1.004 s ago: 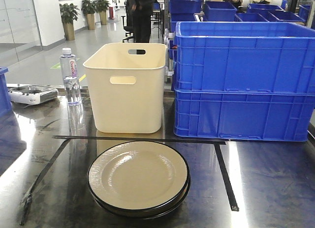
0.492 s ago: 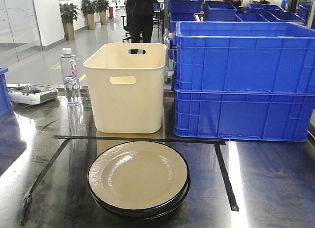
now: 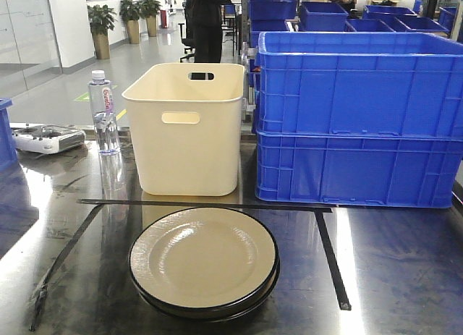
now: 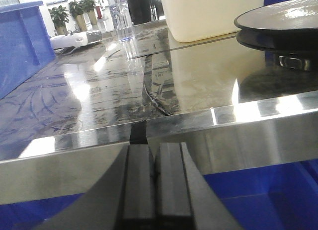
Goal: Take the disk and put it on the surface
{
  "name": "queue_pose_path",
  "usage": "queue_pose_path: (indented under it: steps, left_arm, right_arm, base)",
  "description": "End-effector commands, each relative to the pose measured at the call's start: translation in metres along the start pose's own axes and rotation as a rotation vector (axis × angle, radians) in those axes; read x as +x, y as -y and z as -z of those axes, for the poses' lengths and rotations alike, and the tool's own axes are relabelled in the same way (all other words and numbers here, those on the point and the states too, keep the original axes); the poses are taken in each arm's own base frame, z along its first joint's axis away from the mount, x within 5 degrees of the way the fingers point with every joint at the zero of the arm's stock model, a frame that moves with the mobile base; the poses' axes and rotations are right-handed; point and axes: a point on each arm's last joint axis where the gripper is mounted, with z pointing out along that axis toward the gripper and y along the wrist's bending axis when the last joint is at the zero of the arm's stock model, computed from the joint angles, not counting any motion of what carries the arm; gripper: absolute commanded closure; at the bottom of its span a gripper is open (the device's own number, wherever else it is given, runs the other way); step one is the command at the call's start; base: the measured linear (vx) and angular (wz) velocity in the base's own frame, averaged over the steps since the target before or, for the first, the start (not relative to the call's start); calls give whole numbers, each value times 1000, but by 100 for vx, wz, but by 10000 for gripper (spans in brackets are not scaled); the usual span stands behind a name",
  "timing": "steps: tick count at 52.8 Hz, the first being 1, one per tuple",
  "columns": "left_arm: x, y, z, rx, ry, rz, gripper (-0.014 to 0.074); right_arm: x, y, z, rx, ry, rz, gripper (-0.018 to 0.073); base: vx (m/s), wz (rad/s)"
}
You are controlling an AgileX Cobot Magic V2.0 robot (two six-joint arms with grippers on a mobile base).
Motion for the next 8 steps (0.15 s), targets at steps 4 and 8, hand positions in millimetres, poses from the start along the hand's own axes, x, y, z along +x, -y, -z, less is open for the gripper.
queue_pose_path:
  steps: [4,8]
  left_arm:
    - [-3,-1,0,-11,71,15,598]
    - [-3,-1,0,-11,71,15,598]
  right_arm:
    - [-1,-1,0,-10,68,11,568]
    - [-1,-1,0,-10,68,11,568]
  base:
    - [0,0]
    - [0,0]
